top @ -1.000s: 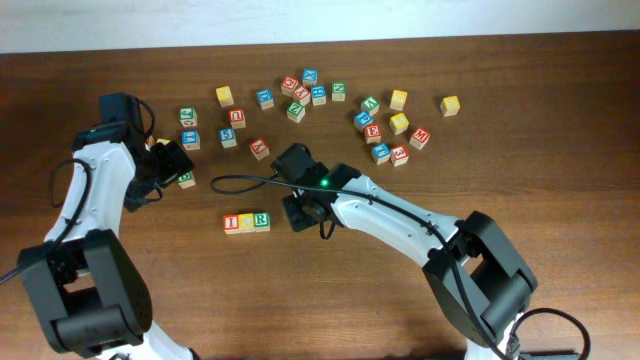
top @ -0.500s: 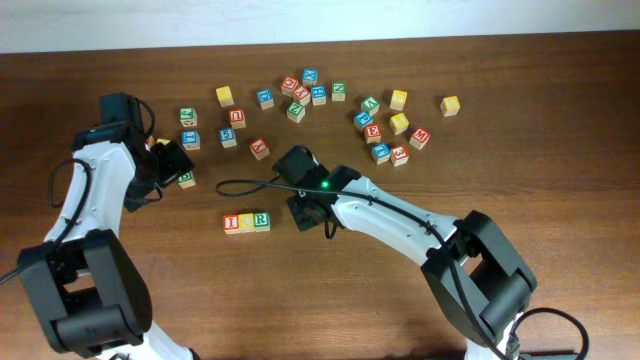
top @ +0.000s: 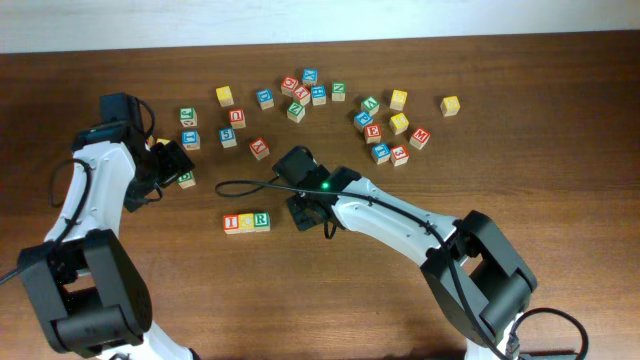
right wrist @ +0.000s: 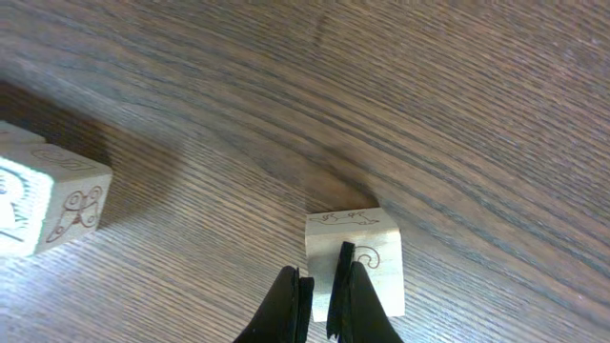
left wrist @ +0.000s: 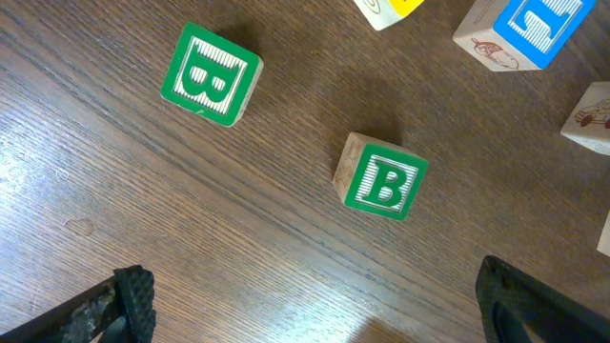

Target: Spell out ICRA

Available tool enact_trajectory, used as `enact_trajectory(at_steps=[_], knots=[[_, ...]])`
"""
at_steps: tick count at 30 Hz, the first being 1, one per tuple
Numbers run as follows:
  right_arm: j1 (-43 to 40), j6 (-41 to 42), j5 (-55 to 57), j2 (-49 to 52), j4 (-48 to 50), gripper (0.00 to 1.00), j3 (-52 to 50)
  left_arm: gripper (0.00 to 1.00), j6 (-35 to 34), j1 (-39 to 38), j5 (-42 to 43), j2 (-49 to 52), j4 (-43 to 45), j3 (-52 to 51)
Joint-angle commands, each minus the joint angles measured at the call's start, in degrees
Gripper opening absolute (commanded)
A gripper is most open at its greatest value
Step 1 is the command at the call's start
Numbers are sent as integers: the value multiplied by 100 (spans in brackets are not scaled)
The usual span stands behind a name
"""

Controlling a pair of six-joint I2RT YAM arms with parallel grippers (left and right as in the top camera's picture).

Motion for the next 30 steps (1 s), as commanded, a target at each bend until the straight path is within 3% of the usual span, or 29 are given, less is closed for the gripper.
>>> enact_trajectory(at_steps=[1,30], knots=[[42,-120,-310,81,39,4,-76,99,31,-9,2,20,-4,50],[138,-420,-153,-162,122,5,142,99,31,-9,2,20,-4,50]])
